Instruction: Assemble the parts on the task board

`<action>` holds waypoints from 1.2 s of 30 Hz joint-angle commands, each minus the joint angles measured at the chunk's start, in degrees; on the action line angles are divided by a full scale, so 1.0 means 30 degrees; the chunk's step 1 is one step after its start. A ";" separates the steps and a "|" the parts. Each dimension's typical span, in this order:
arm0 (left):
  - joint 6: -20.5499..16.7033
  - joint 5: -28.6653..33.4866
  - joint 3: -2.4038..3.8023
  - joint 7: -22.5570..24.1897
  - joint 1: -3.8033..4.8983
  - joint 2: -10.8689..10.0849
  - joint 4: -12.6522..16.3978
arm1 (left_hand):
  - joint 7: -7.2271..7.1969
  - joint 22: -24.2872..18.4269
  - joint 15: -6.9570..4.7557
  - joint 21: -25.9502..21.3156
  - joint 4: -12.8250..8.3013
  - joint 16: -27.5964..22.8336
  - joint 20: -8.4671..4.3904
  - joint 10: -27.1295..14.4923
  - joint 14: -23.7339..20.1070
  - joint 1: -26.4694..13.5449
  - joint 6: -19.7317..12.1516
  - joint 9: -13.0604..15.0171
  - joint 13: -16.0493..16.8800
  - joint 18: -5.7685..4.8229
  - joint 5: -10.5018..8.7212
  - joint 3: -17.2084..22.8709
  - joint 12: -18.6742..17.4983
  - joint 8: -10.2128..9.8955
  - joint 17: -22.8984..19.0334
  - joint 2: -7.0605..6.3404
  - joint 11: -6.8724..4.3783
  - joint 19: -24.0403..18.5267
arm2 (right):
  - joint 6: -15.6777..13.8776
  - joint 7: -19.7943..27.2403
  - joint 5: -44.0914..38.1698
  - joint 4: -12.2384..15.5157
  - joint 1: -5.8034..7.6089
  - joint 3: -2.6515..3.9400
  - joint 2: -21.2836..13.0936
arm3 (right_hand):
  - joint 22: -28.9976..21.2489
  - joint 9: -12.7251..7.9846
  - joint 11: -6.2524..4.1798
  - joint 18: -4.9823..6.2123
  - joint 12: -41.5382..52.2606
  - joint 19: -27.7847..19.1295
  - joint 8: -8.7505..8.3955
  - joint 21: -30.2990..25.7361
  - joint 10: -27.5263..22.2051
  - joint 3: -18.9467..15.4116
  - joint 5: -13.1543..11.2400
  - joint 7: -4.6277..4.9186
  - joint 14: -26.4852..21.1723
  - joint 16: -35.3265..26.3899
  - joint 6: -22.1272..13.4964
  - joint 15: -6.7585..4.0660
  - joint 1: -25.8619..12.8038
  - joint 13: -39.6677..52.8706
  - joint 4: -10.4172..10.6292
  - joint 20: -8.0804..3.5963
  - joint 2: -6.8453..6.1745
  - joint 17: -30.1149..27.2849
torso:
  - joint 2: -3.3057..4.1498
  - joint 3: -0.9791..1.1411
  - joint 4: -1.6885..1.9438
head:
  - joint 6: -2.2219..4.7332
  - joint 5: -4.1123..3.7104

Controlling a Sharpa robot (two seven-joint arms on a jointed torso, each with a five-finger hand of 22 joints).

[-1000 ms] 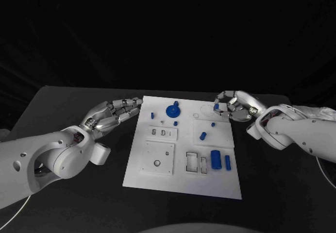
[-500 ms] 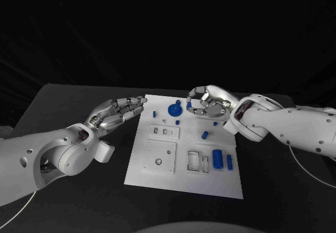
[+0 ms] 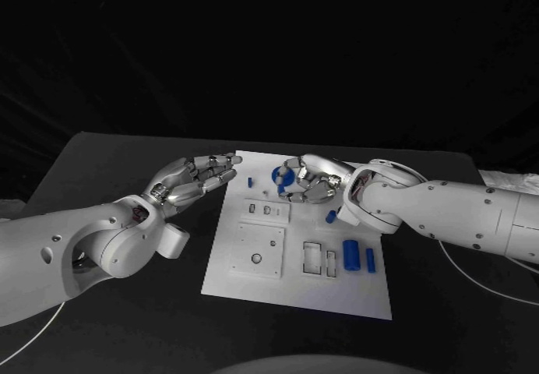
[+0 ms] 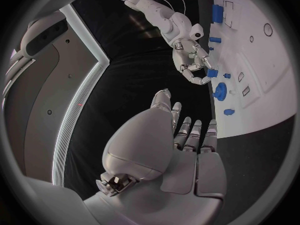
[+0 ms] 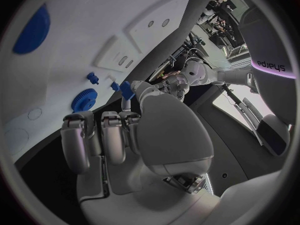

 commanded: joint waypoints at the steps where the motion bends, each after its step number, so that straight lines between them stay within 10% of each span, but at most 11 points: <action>1: 0.0390 -0.0093 0.0013 0.0117 0.0011 0.0074 0.0015 | -0.0025 0.0024 0.0123 0.0066 -0.0026 0.0130 0.0026 -0.0027 -0.0020 0.0227 -0.0076 -0.0017 0.0001 -0.0163 0.0068 0.0098 0.0027 0.0066 0.0020 -0.0039 0.0143 0.0129 | 0.0715 -0.0660 -0.1169 -0.0188 -0.0200 0.0004 0.0216 | 0.4844 -0.0047 0.0105 0.0006 0.0074 0.1549 -0.0138 -0.0122 0.2021 0.0005 -0.0128 0.0070 0.1959 0.0066 0.0119 0.0146 0.0126 0.5032 -0.0166 0.0147 -0.0016 0.5022 | -0.0007 0.0006 0.0012 | -0.0008 0.0043; 36: 0.0515 -0.0113 0.0011 0.0004 0.0007 0.0140 -0.0067 | -0.0024 0.0024 0.0127 0.0072 -0.0019 0.0142 0.0025 -0.0031 -0.0016 0.0245 -0.0092 -0.0016 0.0000 -0.0182 0.0081 0.0118 0.0036 0.0076 0.0019 -0.0029 0.0148 0.0139 | 0.1296 -0.1004 -0.1939 -0.1159 -0.1078 0.0007 0.0963 | 0.4702 -0.0770 0.0156 0.0116 0.0074 0.1215 -0.1198 -0.0443 0.2021 -0.0058 -0.0820 0.0220 0.1959 0.0066 -0.0303 0.0234 -0.0101 0.5032 -0.0664 0.0319 -0.0186 0.5022 | 0.0005 0.0004 0.0009 | -0.0165 0.0245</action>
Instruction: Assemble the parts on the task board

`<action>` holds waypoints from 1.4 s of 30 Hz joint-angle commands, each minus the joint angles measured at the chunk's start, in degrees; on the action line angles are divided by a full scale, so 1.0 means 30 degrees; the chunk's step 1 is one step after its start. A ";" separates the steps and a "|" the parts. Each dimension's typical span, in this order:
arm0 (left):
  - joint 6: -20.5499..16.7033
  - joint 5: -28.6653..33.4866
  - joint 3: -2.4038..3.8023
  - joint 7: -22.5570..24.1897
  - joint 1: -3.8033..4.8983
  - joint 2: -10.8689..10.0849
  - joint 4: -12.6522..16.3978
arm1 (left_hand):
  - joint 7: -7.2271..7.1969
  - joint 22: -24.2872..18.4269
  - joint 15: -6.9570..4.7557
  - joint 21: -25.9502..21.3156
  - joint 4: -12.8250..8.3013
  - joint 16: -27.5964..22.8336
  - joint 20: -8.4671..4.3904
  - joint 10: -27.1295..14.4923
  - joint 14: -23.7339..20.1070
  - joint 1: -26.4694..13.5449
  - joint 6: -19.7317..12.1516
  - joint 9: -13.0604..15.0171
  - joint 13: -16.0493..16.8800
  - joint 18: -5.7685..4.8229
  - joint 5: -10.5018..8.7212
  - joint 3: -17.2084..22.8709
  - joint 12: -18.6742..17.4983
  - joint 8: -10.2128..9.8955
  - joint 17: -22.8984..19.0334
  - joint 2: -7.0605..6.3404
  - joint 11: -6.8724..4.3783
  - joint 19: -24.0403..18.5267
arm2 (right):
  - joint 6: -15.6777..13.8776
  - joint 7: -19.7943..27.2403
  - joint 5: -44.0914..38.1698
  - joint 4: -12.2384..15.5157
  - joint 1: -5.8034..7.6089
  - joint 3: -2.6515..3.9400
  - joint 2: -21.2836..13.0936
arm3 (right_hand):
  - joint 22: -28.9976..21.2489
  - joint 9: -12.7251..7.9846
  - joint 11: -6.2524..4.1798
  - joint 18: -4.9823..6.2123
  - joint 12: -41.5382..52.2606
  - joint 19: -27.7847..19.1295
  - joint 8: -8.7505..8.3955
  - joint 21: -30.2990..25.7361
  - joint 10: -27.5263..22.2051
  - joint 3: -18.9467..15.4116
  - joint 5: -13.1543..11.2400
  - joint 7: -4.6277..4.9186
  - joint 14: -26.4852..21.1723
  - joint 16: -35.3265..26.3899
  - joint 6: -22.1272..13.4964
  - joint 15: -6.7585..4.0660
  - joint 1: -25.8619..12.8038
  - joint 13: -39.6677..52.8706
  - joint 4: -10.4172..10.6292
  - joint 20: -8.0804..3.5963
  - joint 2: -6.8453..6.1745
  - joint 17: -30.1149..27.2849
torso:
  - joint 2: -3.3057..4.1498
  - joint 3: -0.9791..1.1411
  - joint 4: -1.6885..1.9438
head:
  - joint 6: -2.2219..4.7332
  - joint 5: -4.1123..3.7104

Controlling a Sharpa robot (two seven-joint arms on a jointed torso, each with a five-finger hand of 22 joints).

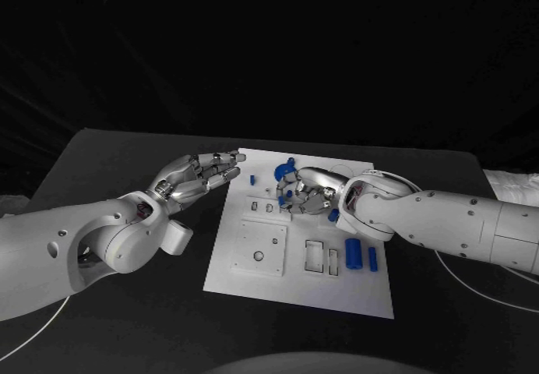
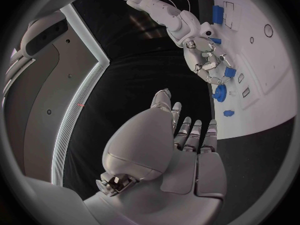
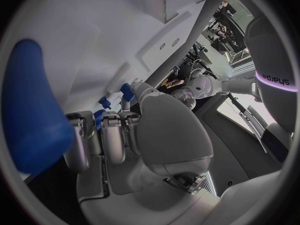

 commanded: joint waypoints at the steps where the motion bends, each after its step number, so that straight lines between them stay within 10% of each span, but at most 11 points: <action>1: 0.0358 -0.0096 0.0012 0.0058 0.0008 0.0032 0.0041 | -0.0024 0.0029 0.0128 0.0073 -0.0018 0.0064 0.0025 -0.0031 -0.0016 0.0169 -0.0093 -0.0016 0.0000 -0.0183 0.0081 0.0119 0.0036 0.0076 0.0019 0.0046 0.0147 0.0139 | 0.0598 -0.0220 -0.0488 -0.0035 -0.0049 -0.0023 0.0032 | 0.4707 -0.0180 0.0110 0.0118 0.0074 0.1281 -0.0275 -0.0101 0.1971 -0.0007 -0.0196 -0.0017 0.1960 0.0066 -0.0252 0.0098 -0.0121 0.5032 -0.0166 0.0120 -0.0198 0.5028 | 0.0004 0.0007 0.0006 | -0.0004 0.0018; 15: 0.0339 -0.0096 0.0012 0.0045 0.0008 0.0033 0.0022 | -0.0021 0.0030 0.0129 0.0077 -0.0015 0.0067 0.0025 -0.0042 -0.0016 0.0173 -0.0119 -0.0019 -0.0005 -0.0189 0.0087 0.0124 0.0007 0.0072 0.0019 0.0049 0.0147 0.0146 | 0.0556 -0.0231 -0.0829 -0.0157 -0.0052 -0.0023 0.0062 | 0.4633 -0.2039 0.0128 0.0174 0.0074 0.1106 -0.2820 -0.0285 0.1971 -0.0472 -0.3259 -0.0004 0.1960 0.0066 -0.1600 0.0129 -0.0698 0.5032 -0.0685 0.0163 -0.0456 0.5028 | 0.0006 -0.0003 -0.0008 | -0.0011 0.0010; 27: 0.0297 -0.0098 0.0010 0.0081 0.0004 0.0048 -0.0049 | -0.0021 0.0030 0.0129 0.0077 -0.0015 0.0067 0.0025 -0.0042 -0.0016 0.0173 -0.0119 -0.0019 -0.0005 -0.0189 0.0087 0.0124 0.0007 0.0072 0.0019 0.0049 0.0147 0.0146 | -0.0595 0.0310 -0.0959 -0.0135 -0.0047 -0.0021 -0.0066 | 0.4585 -0.2976 0.0034 0.0212 0.0074 0.0998 -0.3539 -0.0413 0.1971 -0.1850 -0.6791 -0.0129 0.1960 0.0066 -0.2247 0.0068 -0.1585 0.5032 -0.0613 0.0098 -0.0539 0.5028 | -0.0001 0.0001 0.0014 | 0.0016 0.0018; 37: -0.0094 -0.0425 0.0007 0.0203 -0.0016 0.0097 -0.0106 | -0.0022 0.0027 0.0133 0.0078 -0.0016 0.0063 0.0027 -0.0063 -0.0029 0.0186 -0.0138 -0.0020 -0.0006 -0.0220 0.0028 0.0112 0.0026 0.0081 0.0014 -0.0006 0.0148 0.0147 | -0.3313 0.2422 -0.0265 0.0568 0.0435 0.0046 -0.0639 | 0.4461 -0.3324 -0.0103 0.0303 0.0074 0.0701 -0.3595 -0.0724 0.1971 -0.4312 -0.6917 -0.0281 0.1960 0.0066 -0.2358 -0.0055 -0.3166 0.5032 0.1797 -0.0030 -0.2316 0.5028 | 0.0010 0.0032 -0.0007 | 0.0225 0.0033; 42: -0.0765 -0.1008 0.0005 0.0382 -0.0038 0.0114 -0.0206 | 0.0063 0.0087 0.0234 0.0289 0.0149 0.0227 0.0047 -0.0100 0.0002 -0.2099 -0.0197 -0.0004 0.0006 -0.0635 -0.3165 -0.0939 0.0251 0.0238 0.0020 0.0255 0.0230 0.0500 | -0.3743 0.3742 0.2350 0.1138 0.1457 0.0125 -0.1506 | 0.4437 -0.3577 -0.0035 0.0320 0.0074 0.0624 -0.3556 -0.0802 0.1971 -0.5725 -0.6890 -0.0192 0.1960 0.0066 -0.2044 -0.0006 -0.4060 0.5032 0.1908 -0.0010 -0.2605 0.5028 | 0.0015 0.0016 0.0001 | 0.0185 0.0043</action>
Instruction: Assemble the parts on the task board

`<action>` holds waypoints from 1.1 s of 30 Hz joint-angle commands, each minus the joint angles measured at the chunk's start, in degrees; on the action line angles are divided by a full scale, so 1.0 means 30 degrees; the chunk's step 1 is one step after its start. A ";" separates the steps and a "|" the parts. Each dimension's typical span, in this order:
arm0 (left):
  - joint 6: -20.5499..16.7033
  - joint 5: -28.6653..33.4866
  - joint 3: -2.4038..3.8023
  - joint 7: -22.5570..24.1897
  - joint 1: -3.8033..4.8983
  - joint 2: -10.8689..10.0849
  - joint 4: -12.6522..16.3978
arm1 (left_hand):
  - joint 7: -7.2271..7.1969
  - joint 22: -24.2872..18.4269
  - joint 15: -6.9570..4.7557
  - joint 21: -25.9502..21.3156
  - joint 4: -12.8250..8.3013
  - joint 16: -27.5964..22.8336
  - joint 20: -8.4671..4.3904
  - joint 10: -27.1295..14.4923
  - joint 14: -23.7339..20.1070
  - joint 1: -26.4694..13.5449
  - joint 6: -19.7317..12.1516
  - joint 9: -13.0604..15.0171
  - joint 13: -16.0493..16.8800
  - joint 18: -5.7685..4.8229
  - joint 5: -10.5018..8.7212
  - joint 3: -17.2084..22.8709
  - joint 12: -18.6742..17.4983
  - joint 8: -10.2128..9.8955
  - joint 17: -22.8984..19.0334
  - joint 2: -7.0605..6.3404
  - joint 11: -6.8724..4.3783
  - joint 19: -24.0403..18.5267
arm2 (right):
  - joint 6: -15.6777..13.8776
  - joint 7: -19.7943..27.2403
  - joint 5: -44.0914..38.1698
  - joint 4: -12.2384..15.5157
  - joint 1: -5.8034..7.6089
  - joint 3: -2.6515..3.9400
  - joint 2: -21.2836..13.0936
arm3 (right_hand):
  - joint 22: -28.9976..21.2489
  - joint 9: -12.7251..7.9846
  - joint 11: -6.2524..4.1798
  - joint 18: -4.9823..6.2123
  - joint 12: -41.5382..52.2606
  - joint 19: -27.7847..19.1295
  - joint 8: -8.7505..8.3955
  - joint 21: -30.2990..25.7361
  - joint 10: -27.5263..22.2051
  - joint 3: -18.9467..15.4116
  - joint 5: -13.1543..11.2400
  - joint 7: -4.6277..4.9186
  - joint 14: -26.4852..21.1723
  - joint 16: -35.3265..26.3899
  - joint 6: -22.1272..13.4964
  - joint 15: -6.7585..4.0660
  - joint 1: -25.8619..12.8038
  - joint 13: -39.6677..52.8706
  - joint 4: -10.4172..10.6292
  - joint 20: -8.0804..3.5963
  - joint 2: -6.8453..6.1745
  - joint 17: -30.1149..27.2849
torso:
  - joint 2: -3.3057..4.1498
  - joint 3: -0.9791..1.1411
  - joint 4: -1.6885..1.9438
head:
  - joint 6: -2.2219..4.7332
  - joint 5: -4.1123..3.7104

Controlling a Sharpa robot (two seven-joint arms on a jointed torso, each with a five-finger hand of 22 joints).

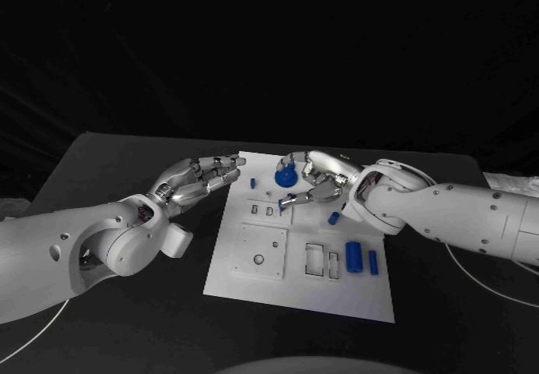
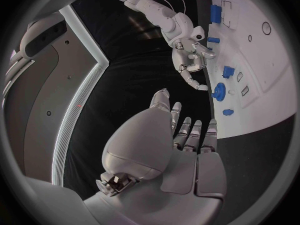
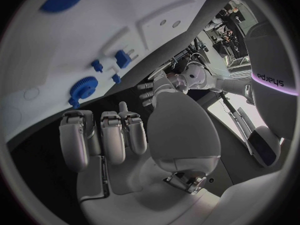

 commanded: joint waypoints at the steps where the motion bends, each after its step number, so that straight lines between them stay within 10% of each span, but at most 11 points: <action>1: -0.0859 -0.0918 0.0009 0.0411 -0.0011 0.0056 -0.0043 | 0.0073 0.0041 0.0190 0.0162 -0.0013 0.0237 0.0009 0.0097 0.0136 -0.0893 -0.0208 -0.0001 0.0040 -0.0385 -0.1720 -0.0558 0.0547 0.0177 0.0040 -0.0032 0.0231 0.0290 | -0.1193 0.2177 0.2923 0.0281 0.0680 0.0037 -0.0614 | 0.4441 -0.0126 -0.0017 0.0309 0.0074 0.0654 0.0001 -0.0044 0.1973 -0.0685 -0.0061 0.0089 0.1960 0.0066 0.0291 0.0011 -0.0693 0.5032 0.0019 0.0004 -0.0058 0.5032 | 0.0009 -0.0021 0.0014 | -0.0038 0.0014; 6: -0.2143 -0.2155 0.0013 0.0469 -0.0014 0.0015 -0.0011 | 0.0055 0.0294 0.0487 0.0878 -0.0041 0.2110 -0.0009 0.0998 0.1497 -0.1070 -0.0121 0.0024 0.0255 -0.0566 -0.2801 -0.1031 0.2594 0.0375 0.0332 -0.0308 0.0707 0.1499 | -0.0931 0.3516 0.5412 0.0644 0.1609 0.0045 -0.1856 | 0.4624 -0.0387 -0.0009 0.0174 0.0074 0.1076 0.0082 0.0391 0.1973 -0.2207 -0.0047 0.0074 0.1960 0.0066 0.0792 0.0043 -0.1622 0.5032 0.0024 0.0042 0.0219 0.5032 | -0.0022 -0.0037 0.0000 | 0.0012 0.0212; 13: -0.5460 -0.5809 0.0058 -0.0572 0.0232 -0.0297 0.0379 | -0.0323 0.2301 0.1043 0.5917 -0.0064 0.8107 -0.0146 0.4903 0.8102 -0.1135 0.0529 0.0091 0.1622 0.0210 -0.3744 -0.1661 0.7864 0.0696 0.1757 -0.0843 0.2050 0.9790 | -0.0393 0.4587 0.8522 0.1595 0.2716 0.0007 -0.3927 | 0.5019 -0.0671 -0.0175 -0.0126 0.0074 0.2026 0.0405 0.1341 0.1973 -0.2614 -0.0082 -0.0139 0.1960 0.0066 0.1883 -0.0073 -0.1240 0.5032 -0.0062 -0.0040 0.1514 0.5032 | -0.0019 0.0074 -0.0137 | 0.0016 0.0393; 16: -0.5447 -0.8914 0.0167 -0.2976 0.0652 -0.0359 0.0380 | 0.0033 0.3130 0.0389 0.7761 -0.0034 1.1075 -0.0468 0.8251 1.1483 -0.3324 0.1296 0.0160 0.2924 0.0400 -0.5831 -0.2579 1.0784 0.0993 0.2932 -0.0874 0.1594 1.2546 | -0.0089 0.4284 0.9059 0.1820 0.2933 -0.0027 -0.4358 | 0.5019 -0.0740 -0.0170 -0.0126 0.0074 0.2028 0.0566 0.1343 0.1973 -0.2441 -0.0052 -0.0106 0.1960 0.0066 0.2344 -0.0085 -0.1336 0.5032 -0.0098 -0.0064 0.2441 0.5032 | -0.0041 0.0217 -0.0270 | -0.0051 0.0436; 18: -0.4695 -1.1473 0.0184 -0.5247 0.1313 -0.0204 0.0230 | 0.0117 0.3992 -0.0580 0.9505 -0.0366 1.3608 -0.1357 1.1247 1.4010 -0.6487 0.1707 0.0201 0.4245 0.0567 -0.6483 -0.3643 1.3342 0.1139 0.4175 -0.0824 0.0326 1.4947 | 0.0194 0.3898 0.9244 0.1927 0.3026 -0.0056 -0.4553 | 0.5019 -0.0836 -0.0147 -0.0126 0.0074 0.2028 0.0627 0.1343 0.1973 -0.2454 -0.0018 -0.0075 0.1960 0.0066 0.2614 -0.0065 -0.1286 0.5032 -0.0103 -0.0054 0.2861 0.5032 | -0.0034 0.0332 -0.0355 | -0.0069 0.0539; 20: -0.3747 -1.3436 0.0150 -0.7062 0.2031 0.0072 0.0061 | 0.0460 0.5128 -0.1635 1.1445 -0.0200 1.6632 -0.2253 1.4306 1.5796 -0.7520 0.2920 0.0394 0.7647 0.0536 -0.6569 -0.3761 1.6560 0.1688 0.5902 -0.0965 -0.0625 1.6437 | 0.0454 0.3497 0.9277 0.1988 0.3077 -0.0085 -0.4650 | 0.5019 -0.0955 -0.0112 -0.0126 0.0074 0.2028 0.0646 0.1343 0.1973 -0.2501 0.0040 -0.0034 0.1960 0.0066 0.2810 -0.0037 -0.1228 0.5032 -0.0122 -0.0037 0.3262 0.5032 | -0.0021 0.0445 -0.0468 | -0.0090 0.0692; 21: -0.2762 -1.4831 0.0136 -0.8441 0.2543 0.0290 0.0006 | 0.0362 0.5935 -0.1862 1.2674 -0.0138 1.9453 -0.2580 1.7637 1.7948 -0.7397 0.3342 0.0448 1.2880 0.0389 -0.6586 -0.3687 1.8908 0.1839 1.0190 -0.1012 -0.0981 1.6826 | 0.0673 0.3200 0.9232 0.2000 0.3102 -0.0110 -0.4672 | 0.5019 -0.0995 -0.0098 -0.0126 0.0074 0.2028 0.0659 0.1343 0.1973 -0.2527 0.0072 -0.0020 0.1960 0.0066 0.2894 -0.0028 -0.1213 0.5032 -0.0125 -0.0026 0.3401 0.5032 | -0.0024 0.0556 -0.0557 | -0.0158 0.0777; 24: -0.0528 -1.7081 0.0130 -1.1140 0.3498 0.0837 -0.0057 | -0.0391 1.6129 -0.2413 2.0782 -0.0333 2.5550 -0.3309 2.8050 2.6441 -0.7959 0.5581 0.0892 2.8503 -0.0834 -0.6591 -0.3886 2.2610 0.2773 2.6324 -0.0834 -0.1327 2.0712 | 0.1061 0.2617 0.8984 0.1961 0.3133 -0.0155 -0.4597 | 0.5019 -0.1133 -0.0073 -0.0126 0.0074 0.2028 0.0730 0.1343 0.1973 -0.2644 0.0311 0.0004 0.1960 0.0066 0.3277 0.0002 -0.1135 0.5032 -0.0135 0.0001 0.3808 0.5032 | -0.0004 0.0740 -0.0789 | -0.0190 0.0913; 25: 0.0347 -1.7645 0.0133 -1.2026 0.3812 0.1128 -0.0142 | -0.0545 1.8145 -0.2468 2.2154 -0.0171 2.5861 -0.3410 2.8448 2.7983 -0.8136 0.6436 0.1093 2.9079 -0.1114 -0.6636 -0.3906 2.2664 0.3183 2.9023 -0.0701 -0.1414 2.1433 | 0.1179 0.2424 0.8890 0.1936 0.3138 -0.0172 -0.4566 | 0.5019 -0.1170 -0.0068 -0.0126 0.0074 0.2028 0.0730 0.1343 0.1973 -0.2677 0.0367 0.0005 0.1960 0.0066 0.3338 0.0004 -0.1129 0.5032 -0.0132 0.0008 0.3898 0.5032 | -0.0005 0.0798 -0.0850 | -0.0226 0.0912; 28: 0.3276 -1.8580 0.0139 -1.4695 0.4612 0.2244 -0.0633 | -0.1269 2.4560 -0.2995 2.6061 -0.0064 2.5882 -0.3701 2.8463 2.8132 -0.8849 0.8832 0.1776 2.9100 -0.2075 -0.6484 -0.3991 2.2664 0.4378 2.9280 -0.0260 -0.2066 2.4432 | 0.1460 0.1972 0.8711 0.1831 0.3134 -0.0233 -0.4453 | 0.5019 -0.1332 -0.0059 -0.0126 0.0074 0.2028 0.0659 0.1343 0.1973 -0.2768 0.0653 0.0014 0.1960 0.0066 0.3420 0.0017 -0.1032 0.5032 -0.0149 0.0023 0.4232 0.5032 | 0.0011 0.0921 -0.0935 | -0.0272 0.0894; 33: 0.7975 -1.7725 0.0151 -1.8713 0.5157 0.4251 -0.1916 | -0.1885 2.6730 -0.3540 2.7327 -0.0006 2.5882 -0.4279 2.8463 2.8132 -0.9751 1.0120 0.2454 2.9100 -0.2368 -0.6476 -0.3997 2.2664 0.4598 2.9280 0.0486 -0.2717 2.5277 | 0.1922 0.1551 0.8600 0.1547 0.3080 -0.0314 -0.4112 | 0.5019 -0.1665 -0.0045 -0.0126 0.0074 0.2028 0.0290 0.1343 0.1973 -0.3017 0.0945 0.0026 0.1960 0.0066 0.2958 0.0033 -0.0854 0.5032 -0.0165 0.0045 0.4534 0.5032 | 0.0076 0.1083 -0.1162 | -0.0270 0.0991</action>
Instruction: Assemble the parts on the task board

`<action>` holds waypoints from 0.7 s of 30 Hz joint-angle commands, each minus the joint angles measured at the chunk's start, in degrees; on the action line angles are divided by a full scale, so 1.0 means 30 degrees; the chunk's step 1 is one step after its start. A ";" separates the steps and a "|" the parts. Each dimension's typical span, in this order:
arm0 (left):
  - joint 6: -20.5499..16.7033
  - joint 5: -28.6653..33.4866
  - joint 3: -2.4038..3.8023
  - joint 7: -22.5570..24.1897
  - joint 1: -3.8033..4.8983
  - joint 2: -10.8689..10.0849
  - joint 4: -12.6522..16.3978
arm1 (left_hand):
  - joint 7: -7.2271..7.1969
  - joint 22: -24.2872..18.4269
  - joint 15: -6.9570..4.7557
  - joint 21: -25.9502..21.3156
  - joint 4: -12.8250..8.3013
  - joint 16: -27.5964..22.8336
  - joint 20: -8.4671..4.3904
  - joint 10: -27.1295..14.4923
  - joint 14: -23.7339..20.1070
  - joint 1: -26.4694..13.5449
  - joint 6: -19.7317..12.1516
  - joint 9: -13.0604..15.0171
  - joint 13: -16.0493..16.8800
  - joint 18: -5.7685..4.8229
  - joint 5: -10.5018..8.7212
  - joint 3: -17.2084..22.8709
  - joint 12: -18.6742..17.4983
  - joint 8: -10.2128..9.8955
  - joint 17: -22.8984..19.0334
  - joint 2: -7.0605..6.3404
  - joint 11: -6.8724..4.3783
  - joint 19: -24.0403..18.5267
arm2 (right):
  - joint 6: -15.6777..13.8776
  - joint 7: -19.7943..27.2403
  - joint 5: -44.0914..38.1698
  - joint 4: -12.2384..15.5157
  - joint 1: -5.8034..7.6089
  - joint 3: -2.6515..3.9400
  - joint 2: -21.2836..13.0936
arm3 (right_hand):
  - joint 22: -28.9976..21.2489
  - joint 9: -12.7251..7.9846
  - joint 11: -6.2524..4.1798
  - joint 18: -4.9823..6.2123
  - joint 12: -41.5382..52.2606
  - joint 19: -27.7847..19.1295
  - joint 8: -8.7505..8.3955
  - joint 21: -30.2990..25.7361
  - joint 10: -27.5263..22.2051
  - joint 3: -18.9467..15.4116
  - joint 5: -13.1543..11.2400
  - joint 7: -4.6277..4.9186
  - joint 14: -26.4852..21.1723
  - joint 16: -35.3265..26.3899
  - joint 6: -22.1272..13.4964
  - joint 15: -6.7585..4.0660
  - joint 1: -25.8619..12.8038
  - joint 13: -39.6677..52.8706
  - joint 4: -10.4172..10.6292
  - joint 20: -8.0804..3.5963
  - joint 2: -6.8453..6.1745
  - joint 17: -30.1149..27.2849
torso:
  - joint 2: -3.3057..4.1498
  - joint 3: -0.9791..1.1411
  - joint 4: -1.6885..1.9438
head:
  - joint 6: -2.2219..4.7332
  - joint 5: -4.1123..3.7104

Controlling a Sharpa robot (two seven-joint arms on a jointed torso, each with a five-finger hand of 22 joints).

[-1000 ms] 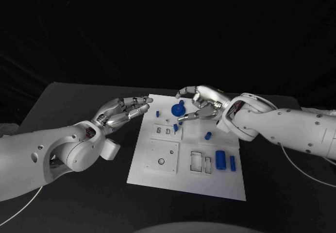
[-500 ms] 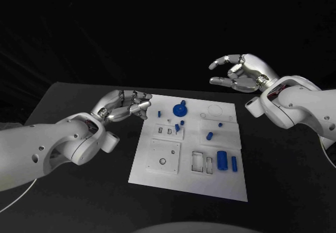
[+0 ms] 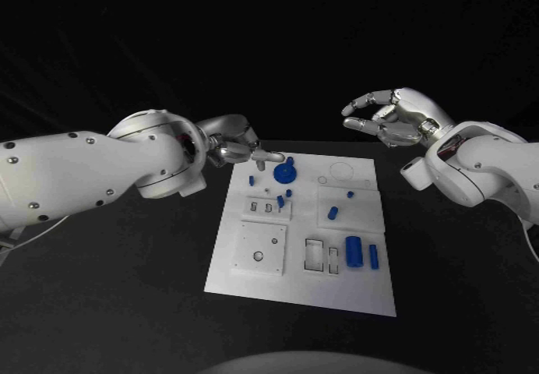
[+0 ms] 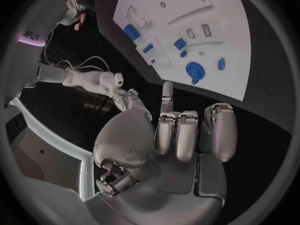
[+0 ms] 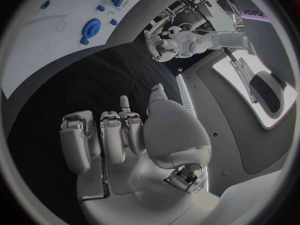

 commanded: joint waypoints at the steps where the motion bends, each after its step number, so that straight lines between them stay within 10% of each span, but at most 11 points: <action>1: 0.6495 -0.0461 -0.0033 -0.6103 0.0159 0.1092 -0.0922 | -0.0157 0.2543 -0.0232 0.0264 0.0110 0.0046 -0.0167 0.2003 0.2007 -0.0156 0.0289 0.0239 0.5014 -0.0341 0.0473 -0.0337 0.0044 -0.0165 0.5016 0.0328 -0.0260 0.0174 | 0.1221 -0.0938 -0.0078 -0.0157 -0.0054 -0.0032 0.0222 | 0.5027 -0.0086 0.0022 -0.0125 0.0074 0.2027 -0.0104 0.0082 0.2038 -0.0144 0.0098 -0.0009 0.1960 0.0066 -0.0159 0.0035 0.0001 0.5033 0.0007 0.0049 0.0199 0.5019 | 0.0067 0.0228 -0.0298 | 0.0012 0.0078; 4: 0.7913 0.0889 -0.0048 -0.7629 0.0243 0.2352 -0.1973 | -0.0050 0.2615 -0.0219 0.0323 0.0078 0.0046 -0.0181 0.2003 0.2007 0.0127 0.0003 0.0284 0.5014 -0.0342 0.1630 -0.0247 0.0044 -0.0683 0.5016 0.0525 -0.0200 0.0088 | 0.1398 -0.1067 -0.0101 -0.0218 -0.0119 -0.0063 0.0325 | 0.5027 -0.0127 0.0026 -0.0125 0.0074 0.2027 -0.0144 0.0082 0.2038 -0.0179 0.0140 -0.0003 0.1960 0.0066 -0.0214 0.0035 0.0023 0.5033 0.0003 0.0051 0.0246 0.5019 | 0.0094 0.0282 -0.0367 | 0.0039 -0.0026; 10: 0.8676 0.1904 -0.0047 -0.9104 0.0283 0.3835 -0.3181 | 0.0057 0.2769 -0.0163 0.0392 0.0089 0.0046 -0.0135 0.2003 0.2007 0.0158 -0.0205 0.0308 0.5014 -0.0366 0.1882 -0.0275 0.0044 -0.1106 0.5016 0.0611 -0.0116 0.0148 | 0.1830 -0.1274 -0.0128 -0.0094 -0.0200 -0.0089 0.0245 | 0.5027 -0.0239 0.0042 -0.0125 0.0074 0.2027 -0.0223 0.0082 0.2038 -0.0255 0.0315 0.0022 0.1960 0.0066 -0.0310 0.0045 0.0261 0.5033 -0.0070 0.0062 0.0338 0.5019 | 0.0179 0.0228 -0.0453 | -0.0035 -0.0056; 21: 0.8850 0.2752 -0.0049 -0.9645 0.0259 0.4976 -0.4436 | 0.0199 0.2677 -0.0062 0.0352 -0.0006 0.0046 -0.0011 0.2003 0.2007 0.0738 -0.0375 0.0436 0.5014 -0.0324 0.2962 -0.0087 0.0044 -0.1811 0.5016 0.0722 -0.0002 -0.0028 | 0.2290 -0.1629 -0.0187 -0.0014 -0.0226 -0.0101 0.0164 | 0.5027 -0.0328 0.0053 -0.0125 0.0074 0.2027 -0.0271 0.0082 0.2038 -0.0298 0.0460 0.0028 0.1960 0.0066 -0.0354 0.0059 0.0479 0.5033 -0.0104 0.0073 0.0438 0.5019 | 0.0130 0.0215 -0.0427 | -0.0194 0.0123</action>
